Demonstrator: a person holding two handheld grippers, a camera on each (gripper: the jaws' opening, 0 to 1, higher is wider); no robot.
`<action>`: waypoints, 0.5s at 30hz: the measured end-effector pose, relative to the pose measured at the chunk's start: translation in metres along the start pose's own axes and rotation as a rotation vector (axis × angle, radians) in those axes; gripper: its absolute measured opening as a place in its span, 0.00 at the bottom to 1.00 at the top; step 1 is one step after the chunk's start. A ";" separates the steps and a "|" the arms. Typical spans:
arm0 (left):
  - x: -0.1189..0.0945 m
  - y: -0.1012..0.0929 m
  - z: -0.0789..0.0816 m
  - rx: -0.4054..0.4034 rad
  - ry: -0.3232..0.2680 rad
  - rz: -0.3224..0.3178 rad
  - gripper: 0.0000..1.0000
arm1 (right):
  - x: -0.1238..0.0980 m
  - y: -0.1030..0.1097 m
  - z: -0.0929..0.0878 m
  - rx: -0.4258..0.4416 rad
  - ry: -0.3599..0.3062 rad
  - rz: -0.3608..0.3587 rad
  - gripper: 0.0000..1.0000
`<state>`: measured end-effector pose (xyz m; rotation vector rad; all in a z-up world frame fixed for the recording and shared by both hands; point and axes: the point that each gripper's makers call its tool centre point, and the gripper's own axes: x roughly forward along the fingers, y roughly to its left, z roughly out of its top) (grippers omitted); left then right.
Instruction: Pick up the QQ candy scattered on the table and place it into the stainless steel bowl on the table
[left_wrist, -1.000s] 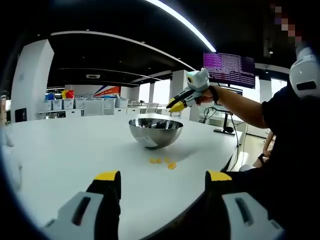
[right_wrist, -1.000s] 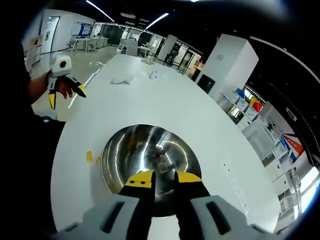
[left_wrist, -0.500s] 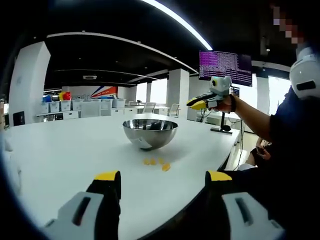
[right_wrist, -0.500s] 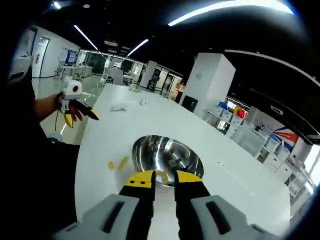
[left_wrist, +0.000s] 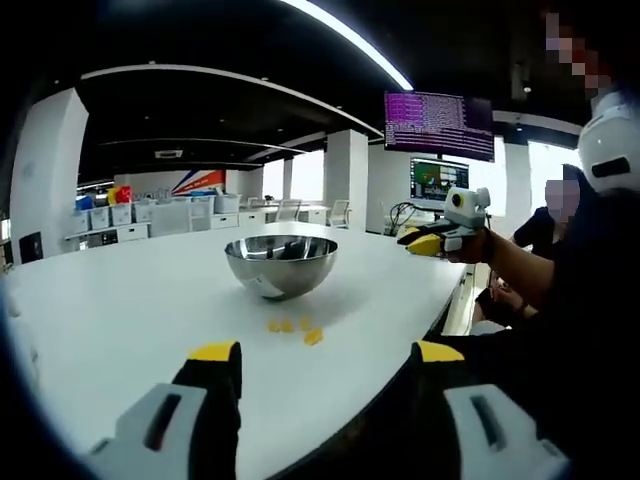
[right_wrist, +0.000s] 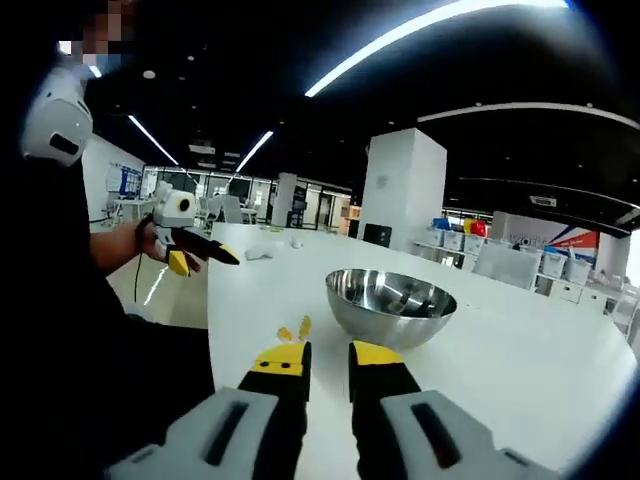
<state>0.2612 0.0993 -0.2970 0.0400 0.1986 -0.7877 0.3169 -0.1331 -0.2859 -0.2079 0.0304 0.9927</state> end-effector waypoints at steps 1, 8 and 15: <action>0.001 0.000 0.000 0.000 0.002 -0.001 0.68 | 0.000 0.001 -0.004 0.009 0.003 0.001 0.16; 0.004 0.001 0.002 0.000 0.003 0.001 0.69 | 0.009 0.000 -0.013 0.047 0.007 0.008 0.16; 0.003 0.007 -0.004 -0.014 0.007 0.006 0.68 | 0.041 0.002 -0.027 0.029 0.051 0.033 0.16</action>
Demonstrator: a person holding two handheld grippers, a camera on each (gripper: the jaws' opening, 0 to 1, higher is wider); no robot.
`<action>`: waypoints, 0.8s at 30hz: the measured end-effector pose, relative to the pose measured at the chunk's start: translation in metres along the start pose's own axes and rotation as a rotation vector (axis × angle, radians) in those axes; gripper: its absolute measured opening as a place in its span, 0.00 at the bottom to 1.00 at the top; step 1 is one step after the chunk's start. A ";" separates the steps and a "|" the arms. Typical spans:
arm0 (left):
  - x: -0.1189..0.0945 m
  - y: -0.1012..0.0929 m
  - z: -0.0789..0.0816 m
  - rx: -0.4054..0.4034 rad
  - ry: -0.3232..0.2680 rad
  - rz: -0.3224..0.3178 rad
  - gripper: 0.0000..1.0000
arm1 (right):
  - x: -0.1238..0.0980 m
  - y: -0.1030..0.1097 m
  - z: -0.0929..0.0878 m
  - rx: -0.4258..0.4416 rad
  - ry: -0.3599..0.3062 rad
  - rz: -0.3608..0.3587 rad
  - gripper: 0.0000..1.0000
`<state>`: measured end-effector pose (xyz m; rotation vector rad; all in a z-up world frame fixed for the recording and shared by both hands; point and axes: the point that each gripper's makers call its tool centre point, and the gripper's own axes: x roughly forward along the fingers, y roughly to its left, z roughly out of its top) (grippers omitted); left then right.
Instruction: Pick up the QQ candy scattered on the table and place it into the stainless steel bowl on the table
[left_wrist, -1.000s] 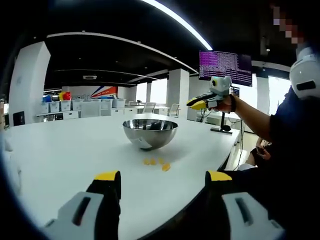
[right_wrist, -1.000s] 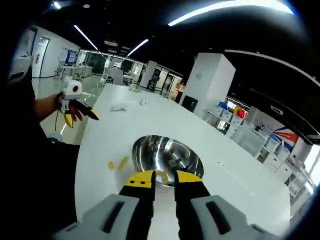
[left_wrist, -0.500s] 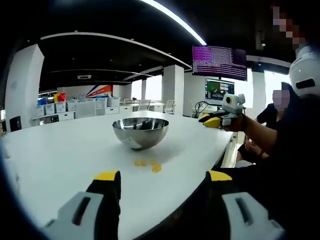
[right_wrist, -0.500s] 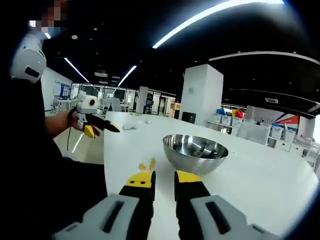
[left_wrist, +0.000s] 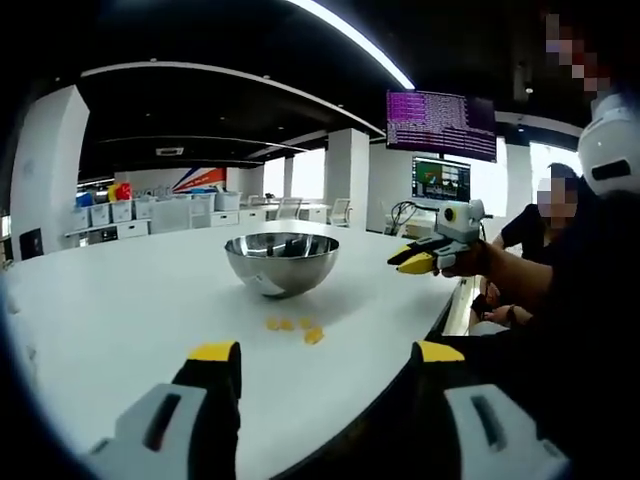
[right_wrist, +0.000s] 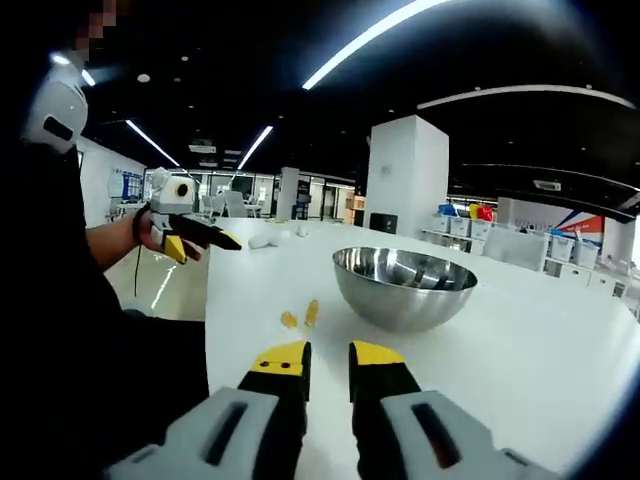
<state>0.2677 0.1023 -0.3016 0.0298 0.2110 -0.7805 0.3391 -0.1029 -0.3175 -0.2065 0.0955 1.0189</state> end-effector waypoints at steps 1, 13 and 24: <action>-0.001 0.001 -0.001 -0.002 0.000 0.001 0.68 | 0.004 0.000 -0.002 -0.002 0.007 0.003 0.16; -0.016 0.009 -0.003 -0.017 -0.010 0.030 0.68 | 0.084 0.017 -0.008 -0.048 0.081 0.083 0.16; -0.042 0.022 -0.006 -0.029 -0.028 0.080 0.68 | 0.139 0.040 -0.013 -0.091 0.131 0.159 0.16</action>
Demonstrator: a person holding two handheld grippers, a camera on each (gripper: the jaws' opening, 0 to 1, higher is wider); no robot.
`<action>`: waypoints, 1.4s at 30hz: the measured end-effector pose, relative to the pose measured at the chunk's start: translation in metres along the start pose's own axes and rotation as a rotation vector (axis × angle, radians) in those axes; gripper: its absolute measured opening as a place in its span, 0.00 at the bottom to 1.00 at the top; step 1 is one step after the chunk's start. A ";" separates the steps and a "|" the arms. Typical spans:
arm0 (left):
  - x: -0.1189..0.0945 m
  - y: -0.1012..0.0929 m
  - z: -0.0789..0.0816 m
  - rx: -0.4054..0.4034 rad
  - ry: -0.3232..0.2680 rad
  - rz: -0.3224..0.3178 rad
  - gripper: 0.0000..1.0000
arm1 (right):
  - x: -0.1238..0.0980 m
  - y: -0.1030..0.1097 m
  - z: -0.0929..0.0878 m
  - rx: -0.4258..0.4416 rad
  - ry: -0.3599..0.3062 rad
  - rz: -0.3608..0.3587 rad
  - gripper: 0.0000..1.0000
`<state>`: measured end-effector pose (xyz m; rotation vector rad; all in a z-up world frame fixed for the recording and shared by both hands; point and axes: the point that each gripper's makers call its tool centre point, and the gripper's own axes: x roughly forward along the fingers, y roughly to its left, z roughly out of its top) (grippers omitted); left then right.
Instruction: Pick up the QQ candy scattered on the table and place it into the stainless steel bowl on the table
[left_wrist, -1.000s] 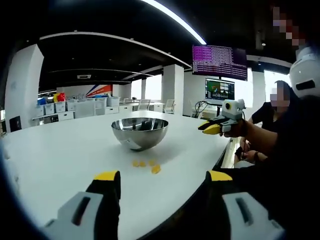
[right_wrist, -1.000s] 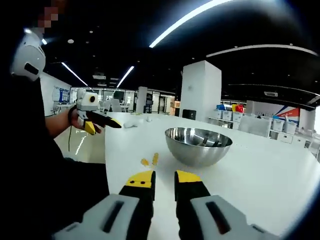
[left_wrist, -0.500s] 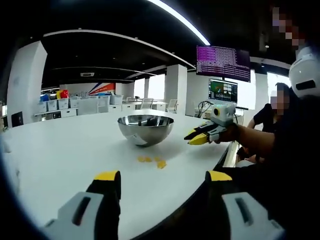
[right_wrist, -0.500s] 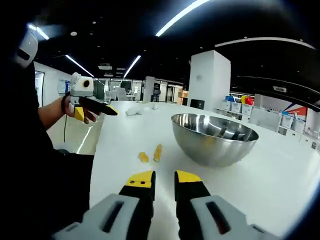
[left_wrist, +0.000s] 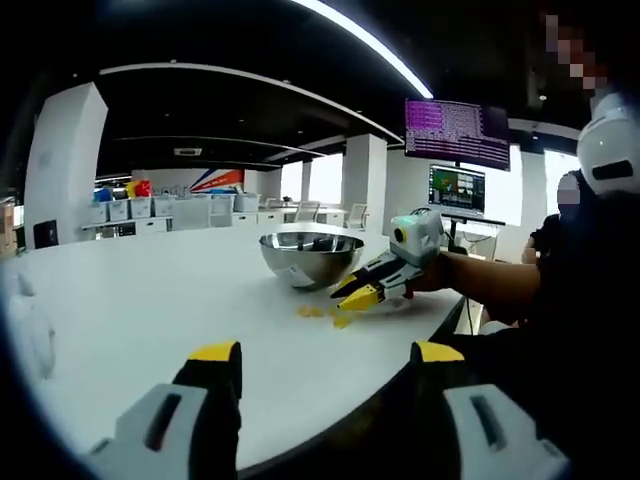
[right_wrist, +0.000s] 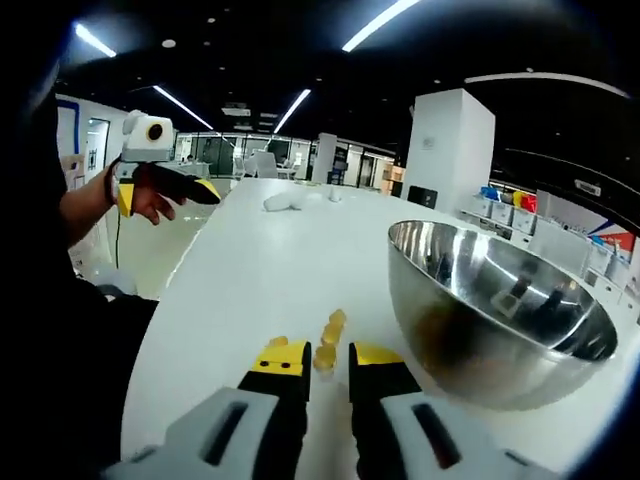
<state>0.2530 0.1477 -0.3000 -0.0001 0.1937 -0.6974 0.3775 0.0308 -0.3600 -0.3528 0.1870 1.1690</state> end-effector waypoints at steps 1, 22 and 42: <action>-0.002 0.003 -0.001 -0.001 -0.001 0.004 0.68 | 0.003 0.001 -0.001 -0.004 0.006 0.001 0.16; -0.001 0.012 -0.005 -0.012 -0.002 0.006 0.68 | 0.002 -0.001 -0.005 0.027 0.014 -0.002 0.10; 0.042 -0.023 0.004 0.016 0.013 -0.062 0.68 | -0.152 -0.007 0.029 0.104 -0.174 -0.128 0.09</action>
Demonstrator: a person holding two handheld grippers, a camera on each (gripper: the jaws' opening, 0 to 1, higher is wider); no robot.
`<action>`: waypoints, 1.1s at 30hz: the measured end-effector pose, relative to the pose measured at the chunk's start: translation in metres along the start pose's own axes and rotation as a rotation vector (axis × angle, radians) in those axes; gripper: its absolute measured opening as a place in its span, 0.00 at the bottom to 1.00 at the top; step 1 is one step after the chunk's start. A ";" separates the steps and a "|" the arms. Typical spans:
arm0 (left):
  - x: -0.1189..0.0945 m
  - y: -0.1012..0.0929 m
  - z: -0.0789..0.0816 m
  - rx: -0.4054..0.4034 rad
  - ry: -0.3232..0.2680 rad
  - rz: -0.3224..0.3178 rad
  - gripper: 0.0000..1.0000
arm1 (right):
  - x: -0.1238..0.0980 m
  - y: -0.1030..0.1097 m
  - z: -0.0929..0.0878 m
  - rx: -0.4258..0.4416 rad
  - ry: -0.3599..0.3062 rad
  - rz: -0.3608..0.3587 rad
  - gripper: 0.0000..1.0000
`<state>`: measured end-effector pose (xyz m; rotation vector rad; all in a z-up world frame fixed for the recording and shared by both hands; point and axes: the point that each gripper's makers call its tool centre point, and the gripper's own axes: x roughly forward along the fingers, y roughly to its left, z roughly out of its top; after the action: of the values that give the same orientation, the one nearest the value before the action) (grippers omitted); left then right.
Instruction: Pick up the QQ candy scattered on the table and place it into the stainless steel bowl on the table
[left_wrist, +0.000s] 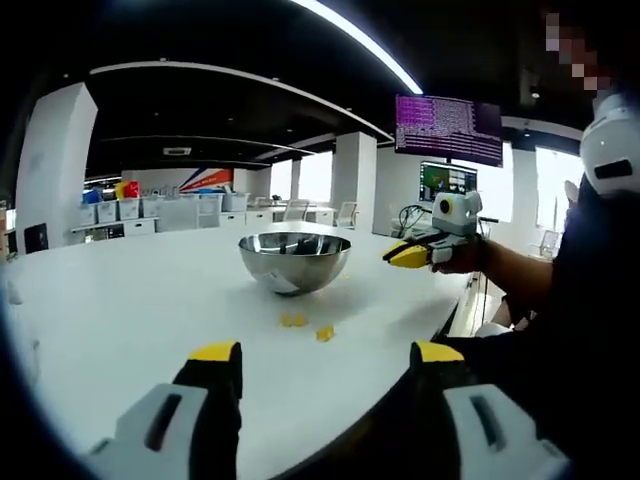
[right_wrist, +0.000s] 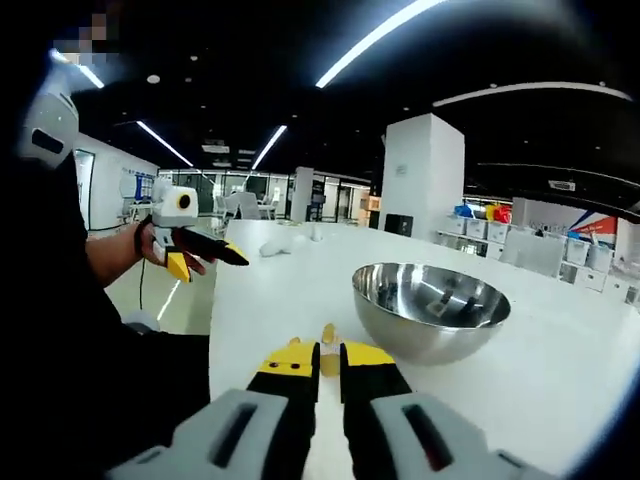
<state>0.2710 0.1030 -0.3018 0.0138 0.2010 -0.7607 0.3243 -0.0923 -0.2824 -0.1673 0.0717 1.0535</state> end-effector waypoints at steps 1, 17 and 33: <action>0.002 -0.002 0.000 0.001 0.000 -0.005 0.68 | -0.005 -0.002 0.000 0.002 -0.003 -0.010 0.09; 0.016 -0.009 0.002 0.012 0.027 -0.039 0.68 | -0.043 -0.033 -0.022 0.046 -0.008 -0.102 0.09; 0.013 -0.004 -0.004 -0.002 0.023 -0.043 0.67 | 0.022 -0.092 0.053 -0.158 0.031 -0.077 0.09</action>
<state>0.2766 0.0911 -0.3081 0.0168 0.2247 -0.8034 0.4143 -0.1085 -0.2235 -0.3275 0.0101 0.9798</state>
